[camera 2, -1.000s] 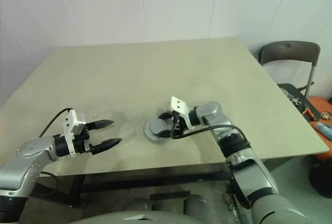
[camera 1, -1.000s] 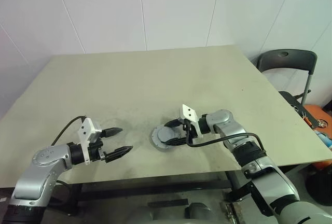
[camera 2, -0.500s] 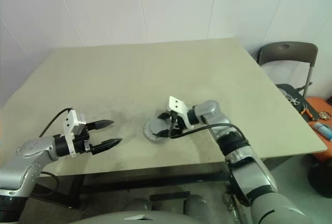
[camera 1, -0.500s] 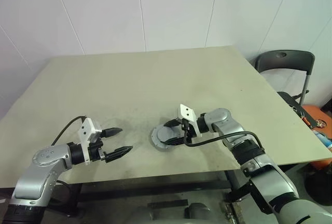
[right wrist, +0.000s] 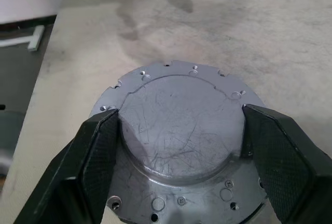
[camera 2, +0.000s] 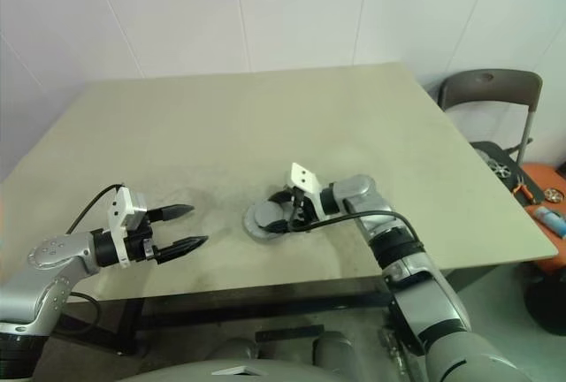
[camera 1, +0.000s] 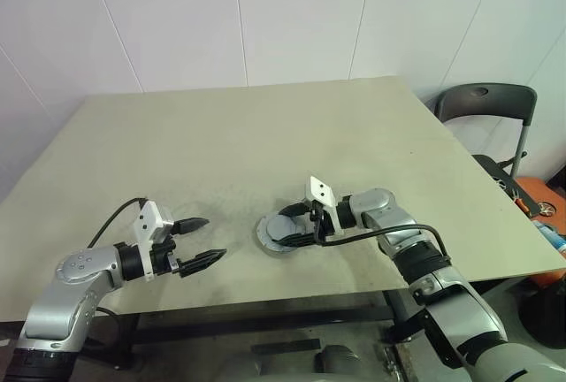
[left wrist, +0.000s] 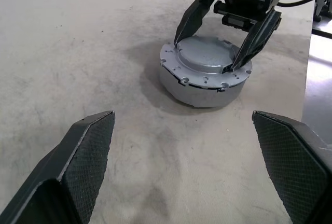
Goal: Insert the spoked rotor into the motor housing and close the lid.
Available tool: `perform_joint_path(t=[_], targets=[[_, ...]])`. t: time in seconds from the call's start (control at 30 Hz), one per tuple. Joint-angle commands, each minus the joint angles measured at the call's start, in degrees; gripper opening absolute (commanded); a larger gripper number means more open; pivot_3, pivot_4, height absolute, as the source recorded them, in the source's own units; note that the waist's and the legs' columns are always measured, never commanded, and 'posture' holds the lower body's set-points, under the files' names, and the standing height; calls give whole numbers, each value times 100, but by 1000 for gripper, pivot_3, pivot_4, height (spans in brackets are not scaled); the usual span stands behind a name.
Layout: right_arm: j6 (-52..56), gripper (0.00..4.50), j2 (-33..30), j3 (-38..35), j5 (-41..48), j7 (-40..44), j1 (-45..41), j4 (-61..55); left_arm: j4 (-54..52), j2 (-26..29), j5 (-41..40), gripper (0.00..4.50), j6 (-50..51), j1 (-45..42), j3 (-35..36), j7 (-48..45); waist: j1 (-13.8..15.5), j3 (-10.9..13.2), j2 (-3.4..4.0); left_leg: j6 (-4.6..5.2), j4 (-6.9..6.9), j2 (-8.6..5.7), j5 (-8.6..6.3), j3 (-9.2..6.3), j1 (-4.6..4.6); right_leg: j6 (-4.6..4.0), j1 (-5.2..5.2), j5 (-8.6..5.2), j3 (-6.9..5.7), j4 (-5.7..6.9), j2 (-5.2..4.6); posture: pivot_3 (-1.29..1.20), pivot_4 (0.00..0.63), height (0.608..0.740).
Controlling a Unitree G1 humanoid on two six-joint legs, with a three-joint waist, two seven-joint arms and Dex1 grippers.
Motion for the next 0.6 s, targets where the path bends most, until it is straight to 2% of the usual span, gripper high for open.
perform_joint_path(t=[0.03,0.6], targets=[[-1,3399,-29,-12,-114,-101,-10,72,-64,79,-35,4500,-63,-143,75,-55,-1,0,0,0,-1,0,0,0,0,1,0,0,0,-1,0,0,0,740],[-5,3399,-140,394,-622,-351,114,386,-65,20,0,4500,-72,-154,54,-41,-20,-2,-3,0,3,1,0,1,15,1,17,-3,-1,1,0,0,0,740]])
